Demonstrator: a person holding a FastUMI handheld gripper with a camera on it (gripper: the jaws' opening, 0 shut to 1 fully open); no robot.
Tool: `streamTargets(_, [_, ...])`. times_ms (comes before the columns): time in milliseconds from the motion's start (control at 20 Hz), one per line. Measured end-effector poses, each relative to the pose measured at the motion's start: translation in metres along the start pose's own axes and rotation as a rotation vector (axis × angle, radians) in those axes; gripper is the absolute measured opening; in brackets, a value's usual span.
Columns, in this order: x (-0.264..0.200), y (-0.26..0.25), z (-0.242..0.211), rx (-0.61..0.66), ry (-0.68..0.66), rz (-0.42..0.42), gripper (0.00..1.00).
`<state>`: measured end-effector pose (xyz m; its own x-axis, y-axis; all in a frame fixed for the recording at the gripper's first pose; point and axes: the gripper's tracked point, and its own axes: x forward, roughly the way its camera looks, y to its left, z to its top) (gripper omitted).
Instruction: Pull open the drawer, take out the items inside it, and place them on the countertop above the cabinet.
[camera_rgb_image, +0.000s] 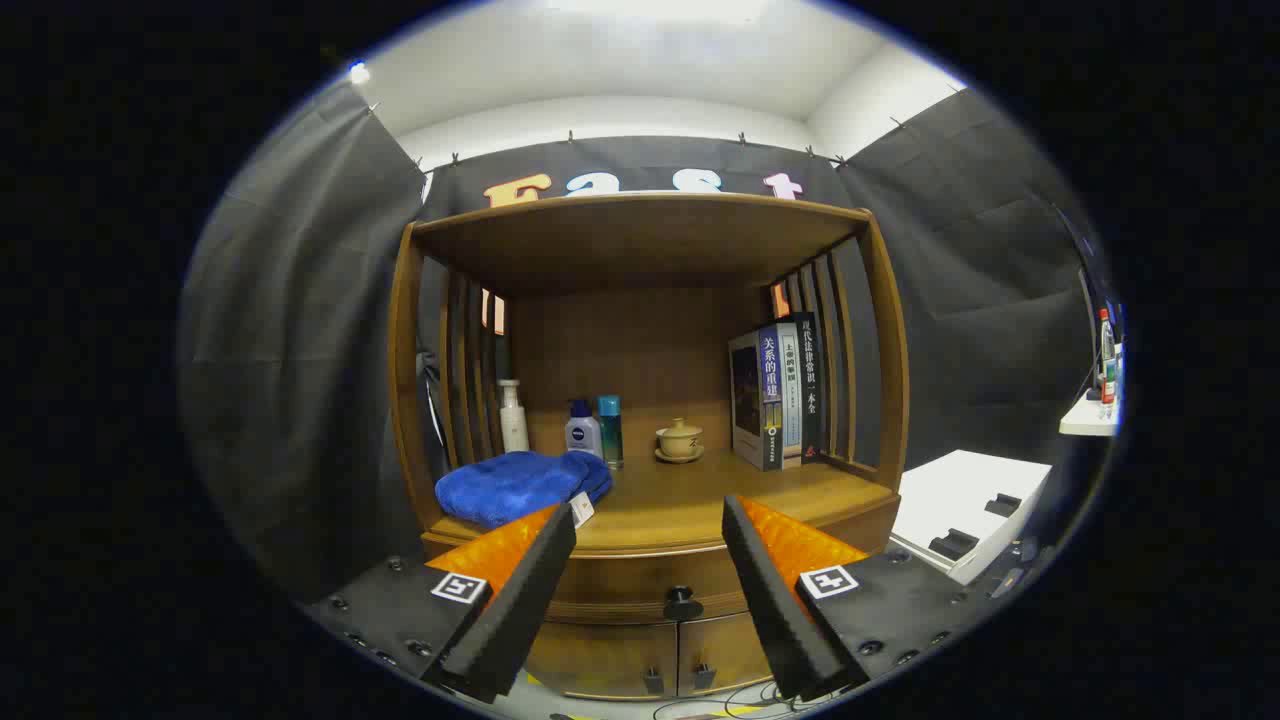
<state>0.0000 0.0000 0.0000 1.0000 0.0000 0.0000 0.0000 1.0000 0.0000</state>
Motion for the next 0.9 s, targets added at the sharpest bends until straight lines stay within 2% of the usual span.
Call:
streamTargets(300, [0.001,0.0,-0.002,-0.032,0.001,0.003,0.98])
streamTargets(900, [0.003,-0.012,-0.007,0.014,0.013,-0.019,0.98])
